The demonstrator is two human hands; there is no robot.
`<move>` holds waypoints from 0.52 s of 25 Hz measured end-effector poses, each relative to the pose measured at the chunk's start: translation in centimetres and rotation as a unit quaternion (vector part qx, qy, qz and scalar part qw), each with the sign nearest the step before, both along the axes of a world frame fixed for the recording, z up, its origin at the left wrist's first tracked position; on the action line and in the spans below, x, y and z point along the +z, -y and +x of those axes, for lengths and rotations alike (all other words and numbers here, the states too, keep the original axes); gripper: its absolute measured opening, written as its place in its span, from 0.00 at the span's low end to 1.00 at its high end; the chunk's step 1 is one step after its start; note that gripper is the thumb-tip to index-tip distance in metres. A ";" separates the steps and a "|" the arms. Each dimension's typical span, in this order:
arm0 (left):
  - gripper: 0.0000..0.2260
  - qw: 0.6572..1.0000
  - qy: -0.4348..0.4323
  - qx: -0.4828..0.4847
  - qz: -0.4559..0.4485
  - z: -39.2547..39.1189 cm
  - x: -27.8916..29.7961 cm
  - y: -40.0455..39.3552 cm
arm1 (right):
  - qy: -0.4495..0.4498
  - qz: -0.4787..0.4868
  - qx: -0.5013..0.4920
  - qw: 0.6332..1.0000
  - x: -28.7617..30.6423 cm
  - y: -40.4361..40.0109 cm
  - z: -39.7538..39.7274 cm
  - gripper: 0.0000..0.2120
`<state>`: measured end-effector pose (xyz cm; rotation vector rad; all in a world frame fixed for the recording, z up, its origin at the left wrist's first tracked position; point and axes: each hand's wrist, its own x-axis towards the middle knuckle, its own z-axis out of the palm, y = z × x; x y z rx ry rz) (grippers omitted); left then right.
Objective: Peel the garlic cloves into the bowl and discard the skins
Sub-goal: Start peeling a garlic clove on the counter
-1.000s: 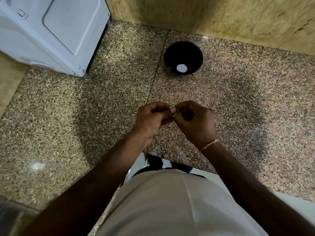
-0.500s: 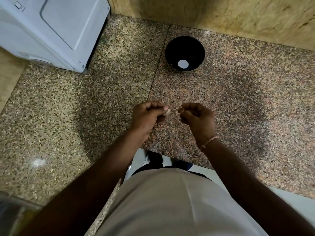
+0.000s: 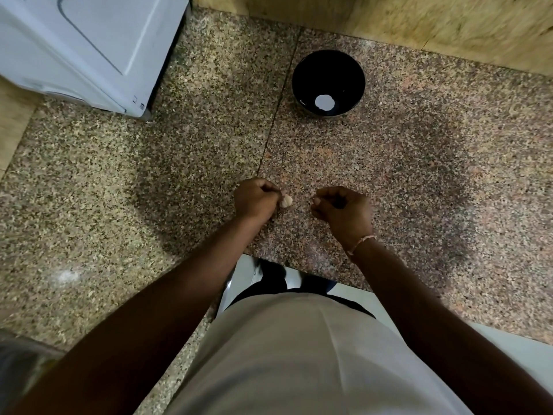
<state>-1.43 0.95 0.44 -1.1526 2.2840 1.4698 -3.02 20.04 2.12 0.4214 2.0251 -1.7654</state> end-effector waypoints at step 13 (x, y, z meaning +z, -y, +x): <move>0.04 0.989 -0.086 -0.101 0.066 2.1 0.7 -4.1 | -0.206 0.310 0.190 0.909 -1.5 -2.2 -0.8 0.04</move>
